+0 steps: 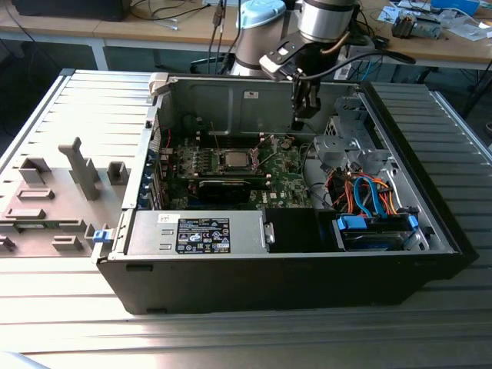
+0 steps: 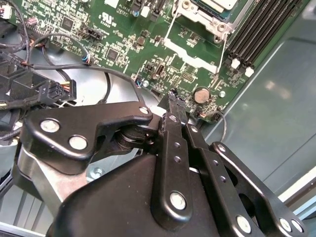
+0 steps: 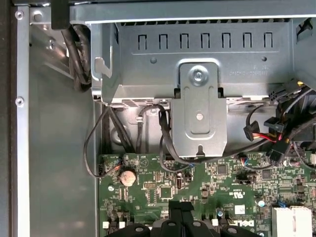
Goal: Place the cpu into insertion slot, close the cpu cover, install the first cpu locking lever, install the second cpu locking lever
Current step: 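Close the cpu cover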
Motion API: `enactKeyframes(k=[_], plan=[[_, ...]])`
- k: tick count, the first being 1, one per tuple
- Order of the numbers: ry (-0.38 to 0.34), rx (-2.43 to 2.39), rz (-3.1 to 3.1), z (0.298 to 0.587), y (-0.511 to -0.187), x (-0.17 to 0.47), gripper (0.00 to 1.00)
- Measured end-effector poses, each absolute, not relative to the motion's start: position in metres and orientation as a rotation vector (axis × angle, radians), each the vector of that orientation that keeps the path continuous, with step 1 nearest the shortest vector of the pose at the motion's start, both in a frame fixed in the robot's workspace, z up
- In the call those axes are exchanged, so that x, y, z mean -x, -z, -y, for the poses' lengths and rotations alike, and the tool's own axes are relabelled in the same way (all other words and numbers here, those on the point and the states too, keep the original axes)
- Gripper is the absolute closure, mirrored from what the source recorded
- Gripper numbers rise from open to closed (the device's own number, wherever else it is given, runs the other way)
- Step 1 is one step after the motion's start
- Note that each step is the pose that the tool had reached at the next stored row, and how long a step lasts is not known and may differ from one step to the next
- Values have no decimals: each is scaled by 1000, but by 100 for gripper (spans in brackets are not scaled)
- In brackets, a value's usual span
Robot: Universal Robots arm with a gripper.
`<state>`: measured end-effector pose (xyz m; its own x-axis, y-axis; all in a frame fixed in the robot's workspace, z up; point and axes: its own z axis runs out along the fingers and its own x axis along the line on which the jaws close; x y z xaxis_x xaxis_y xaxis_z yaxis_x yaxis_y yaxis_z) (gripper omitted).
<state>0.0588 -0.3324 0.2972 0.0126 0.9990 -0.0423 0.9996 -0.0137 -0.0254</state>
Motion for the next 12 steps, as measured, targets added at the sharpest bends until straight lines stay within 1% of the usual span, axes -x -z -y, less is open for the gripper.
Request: enactKeyframes(k=[12], plan=[[76,-2227,-2198,332,-297,-76,89]])
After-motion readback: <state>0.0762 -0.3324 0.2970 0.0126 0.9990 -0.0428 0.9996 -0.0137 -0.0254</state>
